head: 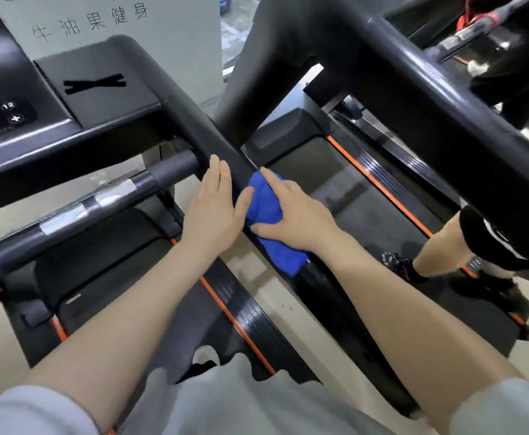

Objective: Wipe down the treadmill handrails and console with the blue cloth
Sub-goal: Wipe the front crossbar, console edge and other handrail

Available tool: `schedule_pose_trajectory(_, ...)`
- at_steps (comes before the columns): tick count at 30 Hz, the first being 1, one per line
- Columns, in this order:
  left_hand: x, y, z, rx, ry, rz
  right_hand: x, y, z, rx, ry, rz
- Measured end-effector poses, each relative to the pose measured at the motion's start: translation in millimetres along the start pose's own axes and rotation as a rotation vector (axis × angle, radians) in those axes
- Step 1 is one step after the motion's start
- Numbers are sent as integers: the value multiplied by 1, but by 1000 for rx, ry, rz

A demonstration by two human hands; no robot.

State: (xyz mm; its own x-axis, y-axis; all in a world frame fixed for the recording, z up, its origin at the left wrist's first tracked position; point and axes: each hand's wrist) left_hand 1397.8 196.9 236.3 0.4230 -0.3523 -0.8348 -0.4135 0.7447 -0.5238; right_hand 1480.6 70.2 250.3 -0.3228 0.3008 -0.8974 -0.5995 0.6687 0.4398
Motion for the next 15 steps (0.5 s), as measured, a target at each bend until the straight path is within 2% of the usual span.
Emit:
schedule_pose_trajectory(4, -2, -3, -1, 2, -1, 22, -2, 1, 5, 35, 36, 45)
schedule_pose_trajectory(12, 4, -3, -2, -1, -37, 168, -12, -32, -100, 22, -50, -230)
schedule_pose_trajectory(15, 3, -8, -6, -30, -58, 162, -7, -30, -105, 9, -104, -339)
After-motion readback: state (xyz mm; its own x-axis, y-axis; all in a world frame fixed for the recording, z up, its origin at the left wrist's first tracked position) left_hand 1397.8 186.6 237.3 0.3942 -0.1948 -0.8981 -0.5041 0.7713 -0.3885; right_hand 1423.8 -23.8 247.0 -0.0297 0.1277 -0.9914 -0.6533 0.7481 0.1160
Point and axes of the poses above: each hand's wrist, its own z-axis towards the middle knuckle, its own x-axis out of the palm, y = z × x, and after that the axes turned 10 degrees about -y, right-handed
